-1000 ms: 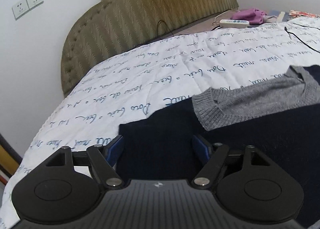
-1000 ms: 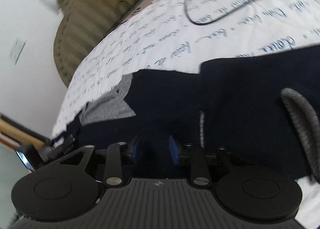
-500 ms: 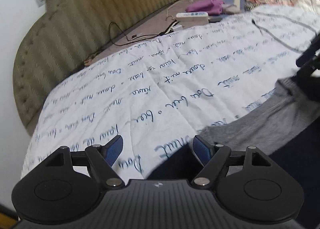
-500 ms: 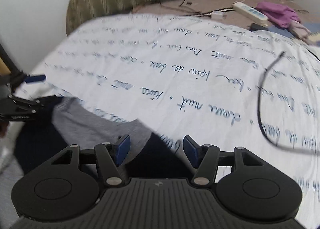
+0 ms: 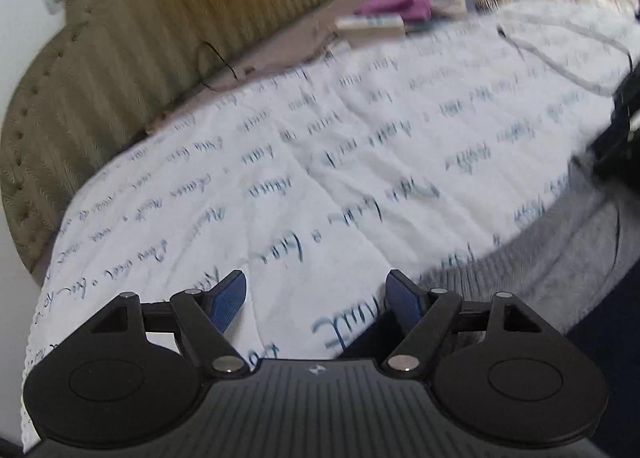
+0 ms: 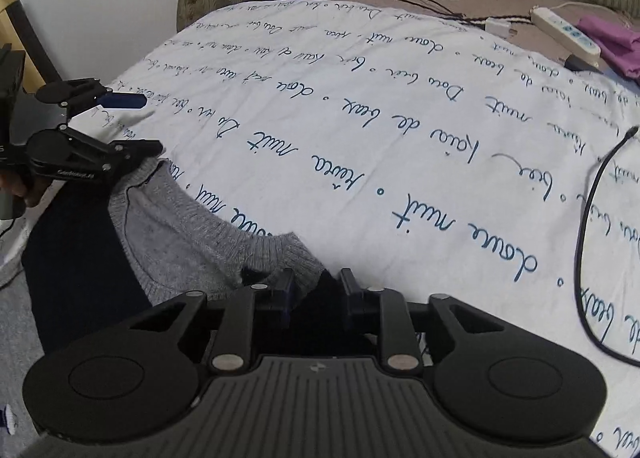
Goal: Fold small clothes
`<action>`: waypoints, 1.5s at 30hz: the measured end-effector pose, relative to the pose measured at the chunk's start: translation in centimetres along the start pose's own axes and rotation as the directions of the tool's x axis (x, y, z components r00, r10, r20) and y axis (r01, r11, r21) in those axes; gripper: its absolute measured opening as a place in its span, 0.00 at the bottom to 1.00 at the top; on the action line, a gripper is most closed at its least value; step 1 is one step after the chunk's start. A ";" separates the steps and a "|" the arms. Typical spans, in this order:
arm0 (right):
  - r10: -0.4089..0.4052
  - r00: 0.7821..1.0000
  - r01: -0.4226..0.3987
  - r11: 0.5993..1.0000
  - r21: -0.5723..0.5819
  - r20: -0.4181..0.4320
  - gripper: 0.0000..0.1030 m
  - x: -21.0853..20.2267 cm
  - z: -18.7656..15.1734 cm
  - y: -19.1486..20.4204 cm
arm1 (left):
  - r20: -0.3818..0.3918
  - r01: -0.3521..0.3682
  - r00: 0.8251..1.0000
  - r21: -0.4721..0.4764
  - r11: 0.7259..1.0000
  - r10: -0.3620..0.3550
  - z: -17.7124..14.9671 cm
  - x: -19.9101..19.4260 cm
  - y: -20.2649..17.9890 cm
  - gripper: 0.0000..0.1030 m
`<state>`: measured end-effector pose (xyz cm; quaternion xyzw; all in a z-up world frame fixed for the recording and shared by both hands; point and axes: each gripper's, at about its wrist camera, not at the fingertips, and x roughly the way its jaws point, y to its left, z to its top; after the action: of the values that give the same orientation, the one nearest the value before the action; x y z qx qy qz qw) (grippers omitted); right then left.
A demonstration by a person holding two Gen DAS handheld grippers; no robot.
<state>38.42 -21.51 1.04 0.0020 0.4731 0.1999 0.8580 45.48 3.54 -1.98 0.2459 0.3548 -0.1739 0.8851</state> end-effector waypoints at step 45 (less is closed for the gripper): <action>-0.258 0.830 -0.328 0.489 0.808 0.494 0.69 -24.7 -32.9 -10.6 | 0.447 0.438 0.876 -0.580 0.687 -0.181 -1.8 -18.6 -13.8 1.00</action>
<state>3.65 -45.87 0.82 0.5032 0.2361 -0.0586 0.8292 25.07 -4.31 5.82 -0.1862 0.2644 -0.2264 0.9188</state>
